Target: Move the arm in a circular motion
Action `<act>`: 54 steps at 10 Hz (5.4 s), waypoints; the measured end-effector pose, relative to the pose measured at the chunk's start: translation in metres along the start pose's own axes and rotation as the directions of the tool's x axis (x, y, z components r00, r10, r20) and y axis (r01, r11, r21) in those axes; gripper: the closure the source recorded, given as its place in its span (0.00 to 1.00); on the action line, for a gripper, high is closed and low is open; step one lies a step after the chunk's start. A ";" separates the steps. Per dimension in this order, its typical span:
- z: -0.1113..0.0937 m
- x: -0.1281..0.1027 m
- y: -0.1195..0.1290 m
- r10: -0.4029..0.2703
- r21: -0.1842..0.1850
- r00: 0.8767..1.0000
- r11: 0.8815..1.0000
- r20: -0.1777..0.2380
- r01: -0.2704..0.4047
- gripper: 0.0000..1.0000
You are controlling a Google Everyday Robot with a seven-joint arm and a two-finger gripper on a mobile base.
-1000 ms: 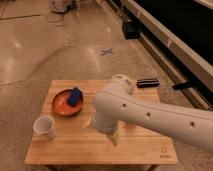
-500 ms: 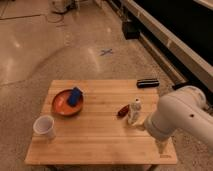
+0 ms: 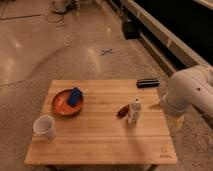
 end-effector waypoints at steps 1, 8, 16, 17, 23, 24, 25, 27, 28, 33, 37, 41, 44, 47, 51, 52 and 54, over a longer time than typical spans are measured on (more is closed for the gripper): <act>-0.001 0.000 -0.044 -0.043 -0.002 0.999 0.999 -0.008 0.043 0.20; 0.014 -0.010 -0.229 -0.243 -0.062 0.970 0.968 -0.015 0.242 0.20; 0.025 -0.165 -0.359 -0.568 0.029 0.822 0.823 0.044 0.567 0.20; 0.024 -0.191 -0.363 -0.610 0.053 0.790 0.792 0.056 0.608 0.20; 0.018 -0.271 -0.316 -0.713 0.151 0.694 0.700 0.097 0.698 0.20; 0.019 -0.275 -0.294 -0.706 0.160 0.700 0.708 0.109 0.688 0.20; 0.020 -0.275 -0.274 -0.692 0.169 0.712 0.721 0.120 0.672 0.20; 0.020 -0.266 -0.239 -0.645 0.179 0.751 0.763 0.139 0.622 0.20; 0.020 -0.252 -0.218 -0.606 0.177 0.782 0.794 0.146 0.582 0.20; 0.014 -0.173 -0.148 -0.435 0.130 0.893 0.898 0.116 0.420 0.20; 0.008 -0.106 -0.098 -0.284 0.084 0.954 0.957 0.092 0.277 0.20; 0.016 -0.041 -0.076 -0.182 0.001 0.981 0.983 0.071 0.182 0.20; 0.029 0.000 -0.092 -0.129 -0.045 0.989 0.990 0.066 0.132 0.20; 0.033 0.025 -0.127 -0.123 -0.061 0.991 0.990 0.045 0.125 0.20; 0.026 0.026 -0.201 -0.193 -0.037 0.981 0.980 0.003 0.193 0.20; 0.027 0.016 -0.218 -0.220 -0.029 0.975 0.975 0.006 0.220 0.20; 0.032 -0.022 -0.258 -0.306 -0.009 0.952 0.952 0.023 0.306 0.20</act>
